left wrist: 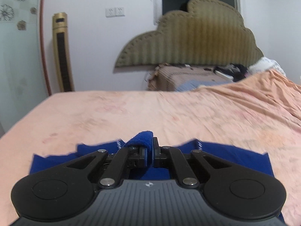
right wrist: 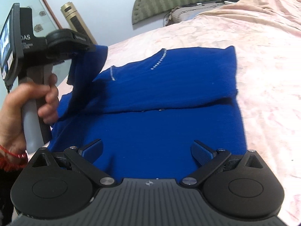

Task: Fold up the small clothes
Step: 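Fold the held sleeve across the sweater body with the left gripper and release, then grasp the folded sweater edge with the right gripper and straighten it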

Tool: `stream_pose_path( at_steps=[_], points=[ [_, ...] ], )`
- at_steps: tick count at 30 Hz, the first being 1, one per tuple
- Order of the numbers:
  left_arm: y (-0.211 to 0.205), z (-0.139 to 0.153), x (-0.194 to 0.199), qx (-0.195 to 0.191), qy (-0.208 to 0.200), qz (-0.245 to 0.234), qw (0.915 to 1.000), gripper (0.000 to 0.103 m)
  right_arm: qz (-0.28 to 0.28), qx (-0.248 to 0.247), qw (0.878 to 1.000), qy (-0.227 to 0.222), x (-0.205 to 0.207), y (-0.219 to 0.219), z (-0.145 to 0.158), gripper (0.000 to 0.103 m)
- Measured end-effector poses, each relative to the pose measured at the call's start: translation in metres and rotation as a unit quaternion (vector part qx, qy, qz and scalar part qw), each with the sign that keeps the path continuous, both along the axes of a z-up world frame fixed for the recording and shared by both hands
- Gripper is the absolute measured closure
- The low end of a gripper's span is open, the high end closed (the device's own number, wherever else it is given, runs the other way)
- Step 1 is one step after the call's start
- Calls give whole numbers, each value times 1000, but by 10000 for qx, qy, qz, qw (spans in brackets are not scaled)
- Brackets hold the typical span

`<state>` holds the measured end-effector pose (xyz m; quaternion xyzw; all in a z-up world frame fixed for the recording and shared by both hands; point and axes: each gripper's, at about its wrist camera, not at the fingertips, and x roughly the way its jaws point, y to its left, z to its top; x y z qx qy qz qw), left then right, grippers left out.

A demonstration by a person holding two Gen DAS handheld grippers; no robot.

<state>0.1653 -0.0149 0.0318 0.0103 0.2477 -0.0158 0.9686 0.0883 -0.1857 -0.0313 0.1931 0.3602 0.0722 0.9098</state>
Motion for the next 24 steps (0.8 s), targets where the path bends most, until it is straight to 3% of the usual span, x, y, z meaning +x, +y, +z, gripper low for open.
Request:
stream_pose_path(
  at_steps=[6, 11, 12, 14, 16, 17, 18, 20, 24],
  points=[
    [-21, -17, -1, -31, 275, -286, 9992, 99, -154, -46, 9999, 3, -2, -10, -1, 1],
    [-37, -34, -1, 82, 666, -807, 9945, 97, -356, -58, 9993, -32, -2, -23, 0, 1],
    [-38, -39, 0, 148, 807, -907, 9925, 92, -415, -64, 9991, -50, -1, -26, 1, 1],
    [-38, -48, 1, 163, 1075, -1088, 9881, 74, -559, -82, 9984, -99, 1, -36, 5, 1],
    [-33, -53, -2, 23, 1250, -1213, 9847, 24, -704, -61, 9974, -165, 5, -45, 8, 1],
    [-31, -53, -6, -61, 1208, -1270, 9845, 16, -762, -24, 9969, -195, 5, -48, 10, 1],
    [-28, -52, -12, -94, 1088, -1309, 9854, 11, -809, 45, 9965, -226, 9, -52, 11, 1],
    [-28, -50, -22, 35, 961, -1371, 9859, 11, -874, 283, 9953, -314, 19, -60, 13, 2],
    [-20, -43, -38, 672, 808, -1136, 9879, 11, -706, 975, 9919, -400, 55, -69, 13, 5]
  ],
)
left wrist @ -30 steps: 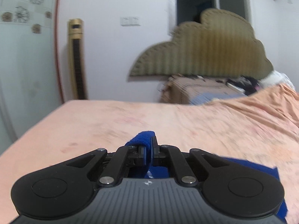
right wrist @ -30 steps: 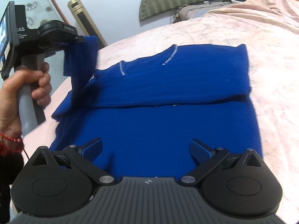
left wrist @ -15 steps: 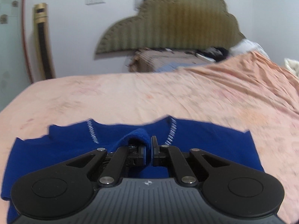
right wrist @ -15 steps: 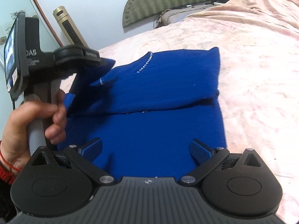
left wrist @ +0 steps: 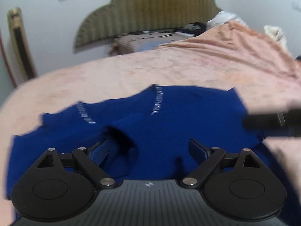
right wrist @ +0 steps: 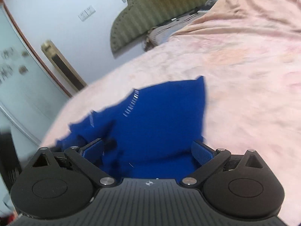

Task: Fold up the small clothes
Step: 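Grasp the folded sweater edge with the right gripper and straighten it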

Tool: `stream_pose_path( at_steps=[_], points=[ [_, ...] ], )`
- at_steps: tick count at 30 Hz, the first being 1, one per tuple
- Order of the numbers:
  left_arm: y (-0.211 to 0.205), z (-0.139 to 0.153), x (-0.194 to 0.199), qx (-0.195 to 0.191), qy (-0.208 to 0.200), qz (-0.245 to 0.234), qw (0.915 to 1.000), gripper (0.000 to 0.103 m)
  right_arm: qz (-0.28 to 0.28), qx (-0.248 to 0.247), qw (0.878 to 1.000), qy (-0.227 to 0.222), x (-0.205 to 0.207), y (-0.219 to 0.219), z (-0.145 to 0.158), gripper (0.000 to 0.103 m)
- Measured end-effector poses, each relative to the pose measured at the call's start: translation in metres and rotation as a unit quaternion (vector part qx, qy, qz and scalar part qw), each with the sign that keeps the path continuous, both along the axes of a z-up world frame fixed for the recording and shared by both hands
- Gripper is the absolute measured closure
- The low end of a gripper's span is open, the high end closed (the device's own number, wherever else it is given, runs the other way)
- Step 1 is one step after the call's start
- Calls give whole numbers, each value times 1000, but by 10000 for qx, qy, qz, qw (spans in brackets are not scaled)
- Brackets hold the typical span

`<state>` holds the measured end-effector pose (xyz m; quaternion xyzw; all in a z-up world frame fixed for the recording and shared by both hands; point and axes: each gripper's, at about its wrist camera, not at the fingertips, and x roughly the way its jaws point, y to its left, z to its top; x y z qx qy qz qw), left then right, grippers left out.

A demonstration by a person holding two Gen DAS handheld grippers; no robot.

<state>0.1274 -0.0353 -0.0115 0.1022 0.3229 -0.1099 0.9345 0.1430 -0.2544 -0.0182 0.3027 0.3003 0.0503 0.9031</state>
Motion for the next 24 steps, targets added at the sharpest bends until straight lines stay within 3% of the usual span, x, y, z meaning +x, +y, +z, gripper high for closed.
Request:
stream_pose_path(
  at_steps=[3, 6, 12, 14, 16, 18, 20, 22, 24],
  points=[
    [19, 2, -10, 235, -92, 292, 9993, 11, 249, 598, 9979, 72, 33, 3, -7, 9],
    [44, 2, -18, 169, -45, 611, 9980, 11, 523, 1019, 9932, 185, 60, 15, -16, 11],
    [80, 0, -35, -151, 102, 1030, 9945, 11, 863, 969, 9905, 448, 102, 51, -25, 14],
    [84, -1, -42, -180, 66, 1097, 9938, 11, 987, 645, 9923, 388, 101, 65, -18, 13],
    [90, -1, -50, -145, -30, 1228, 9923, 11, 1136, -249, 9930, 189, 95, 86, -5, 13],
    [96, -3, -55, -52, -110, 1388, 9902, 11, 1311, -1685, 9768, -164, 82, 114, 8, 13],
    [102, -7, -57, -8, -92, 1499, 9887, 11, 1521, -2670, 9504, -484, 71, 140, 14, 13],
    [107, -11, -54, -41, 9, 1586, 9873, 11, 1784, -2871, 9392, -600, 70, 157, 16, 17],
    [109, -15, -53, -96, 130, 1626, 9866, 11, 2001, -2660, 9414, -553, 77, 166, 16, 21]
  ],
)
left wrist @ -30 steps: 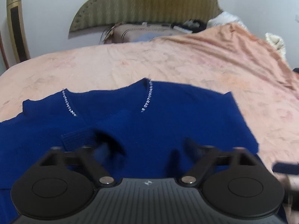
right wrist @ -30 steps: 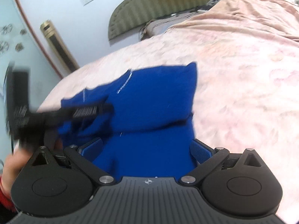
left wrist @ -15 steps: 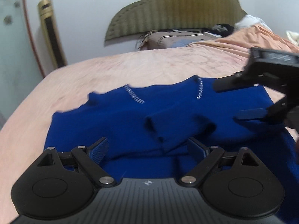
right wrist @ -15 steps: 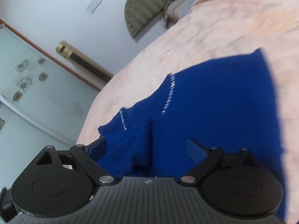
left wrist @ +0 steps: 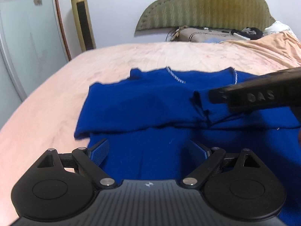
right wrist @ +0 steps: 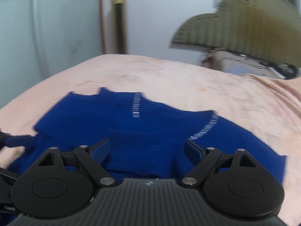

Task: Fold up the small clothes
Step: 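Grasp the folded sweater edge with the right gripper and straighten it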

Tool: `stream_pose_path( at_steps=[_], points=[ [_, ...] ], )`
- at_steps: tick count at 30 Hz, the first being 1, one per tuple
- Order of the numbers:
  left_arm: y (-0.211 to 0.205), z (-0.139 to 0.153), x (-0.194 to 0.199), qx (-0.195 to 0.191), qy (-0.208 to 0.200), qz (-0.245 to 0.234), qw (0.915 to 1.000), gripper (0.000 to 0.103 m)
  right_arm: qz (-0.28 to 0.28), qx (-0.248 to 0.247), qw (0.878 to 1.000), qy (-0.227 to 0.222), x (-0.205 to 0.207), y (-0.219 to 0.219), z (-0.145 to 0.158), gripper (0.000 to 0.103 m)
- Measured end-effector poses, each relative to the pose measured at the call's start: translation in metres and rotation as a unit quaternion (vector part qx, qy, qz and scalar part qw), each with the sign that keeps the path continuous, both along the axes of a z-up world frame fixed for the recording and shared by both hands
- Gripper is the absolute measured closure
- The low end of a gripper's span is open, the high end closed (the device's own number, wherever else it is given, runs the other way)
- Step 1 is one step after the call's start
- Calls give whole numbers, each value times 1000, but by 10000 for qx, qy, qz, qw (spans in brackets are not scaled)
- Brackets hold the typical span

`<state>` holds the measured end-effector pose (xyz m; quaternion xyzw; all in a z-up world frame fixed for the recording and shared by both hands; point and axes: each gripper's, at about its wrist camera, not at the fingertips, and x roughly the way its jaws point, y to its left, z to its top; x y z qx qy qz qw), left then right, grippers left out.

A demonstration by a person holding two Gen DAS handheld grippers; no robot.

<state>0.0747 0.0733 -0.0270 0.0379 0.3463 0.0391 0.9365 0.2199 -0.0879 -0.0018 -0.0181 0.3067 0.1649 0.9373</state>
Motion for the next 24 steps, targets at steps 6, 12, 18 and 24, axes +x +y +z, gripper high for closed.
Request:
stream_pose_path(
  at_steps=[6, 12, 18, 24],
  points=[
    [-5, -4, -4, 103, 26, -48, 9999, 11, -164, 105, 9981, 587, 31, 12, -26, 39],
    [-2, 0, -4, 72, 6, -19, 10000, 11, -790, 587, 9944, 379, 17, -25, -13, 92],
    [5, 10, -2, 49, -80, 115, 9999, 11, -1731, 1210, 9772, 208, 1, -100, -9, 93],
    [8, 11, -2, 10, -34, 206, 9998, 11, -2239, 1626, 9605, 293, -12, -154, -18, 94]
  ],
)
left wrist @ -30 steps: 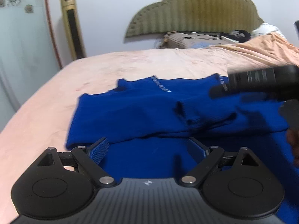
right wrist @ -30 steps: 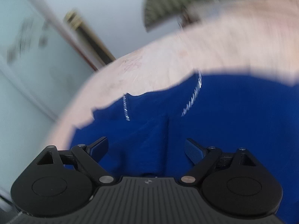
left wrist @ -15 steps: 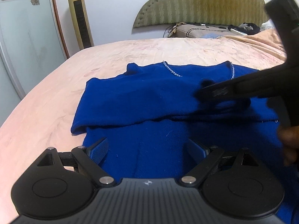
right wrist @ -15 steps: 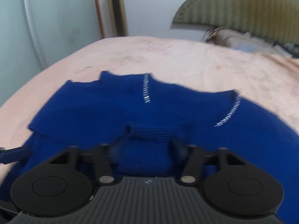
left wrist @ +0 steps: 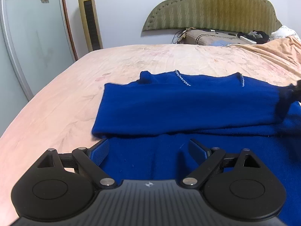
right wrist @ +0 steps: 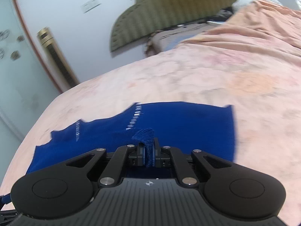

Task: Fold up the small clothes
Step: 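Grasp the folded sweater edge with the right gripper and straighten it, then move both open grippers along the sweater body to its ribbed hem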

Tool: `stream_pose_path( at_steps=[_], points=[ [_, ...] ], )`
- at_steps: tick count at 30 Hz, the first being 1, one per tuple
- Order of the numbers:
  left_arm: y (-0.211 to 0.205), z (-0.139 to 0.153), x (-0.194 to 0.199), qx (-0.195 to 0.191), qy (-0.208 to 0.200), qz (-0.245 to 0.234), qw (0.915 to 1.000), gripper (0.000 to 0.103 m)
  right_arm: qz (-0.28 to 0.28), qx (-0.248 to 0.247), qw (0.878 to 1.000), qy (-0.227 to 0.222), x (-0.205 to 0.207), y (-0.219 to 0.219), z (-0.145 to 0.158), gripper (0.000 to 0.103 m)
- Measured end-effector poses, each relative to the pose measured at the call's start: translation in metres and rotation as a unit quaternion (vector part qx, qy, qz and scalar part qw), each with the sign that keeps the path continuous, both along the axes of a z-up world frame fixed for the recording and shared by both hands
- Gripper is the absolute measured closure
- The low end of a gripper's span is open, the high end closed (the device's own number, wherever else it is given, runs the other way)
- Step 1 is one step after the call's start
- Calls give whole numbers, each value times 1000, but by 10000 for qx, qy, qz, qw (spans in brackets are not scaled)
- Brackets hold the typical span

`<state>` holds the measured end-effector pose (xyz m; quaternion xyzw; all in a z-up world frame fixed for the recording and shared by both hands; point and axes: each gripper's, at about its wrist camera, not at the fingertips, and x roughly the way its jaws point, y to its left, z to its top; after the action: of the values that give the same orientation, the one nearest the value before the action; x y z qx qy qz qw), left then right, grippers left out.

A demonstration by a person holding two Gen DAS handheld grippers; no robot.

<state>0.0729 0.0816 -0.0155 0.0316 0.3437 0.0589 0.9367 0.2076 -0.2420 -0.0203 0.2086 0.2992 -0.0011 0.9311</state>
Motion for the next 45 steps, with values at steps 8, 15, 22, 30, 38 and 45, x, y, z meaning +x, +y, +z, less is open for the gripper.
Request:
stream_pose_path(
  at_steps=[8, 15, 22, 30, 38, 45],
  points=[
    [-5, 0, -4, 118, 35, -108, 9999, 11, -253, 95, 9996, 48, -10, -27, -3, 94],
    [-8, 1, -5, 72, 64, -153, 9998, 11, -1010, -410, 9940, 90, -22, -41, 3, 54],
    [-18, 0, -7, 172, 96, -264, 9995, 11, -79, -348, 9993, -147, -21, -8, 3, 50],
    [-13, -3, -11, 119, 206, -177, 9996, 11, -61, -658, 9976, 193, -26, 9, -3, 37],
    [-13, -5, -18, -18, 279, -154, 9995, 11, -204, -1142, 9924, 412, -38, 14, -6, 23],
    [-9, -8, -25, -141, 374, -88, 9992, 11, 142, -1050, 9938, 342, -75, 33, 0, 14]
  ],
)
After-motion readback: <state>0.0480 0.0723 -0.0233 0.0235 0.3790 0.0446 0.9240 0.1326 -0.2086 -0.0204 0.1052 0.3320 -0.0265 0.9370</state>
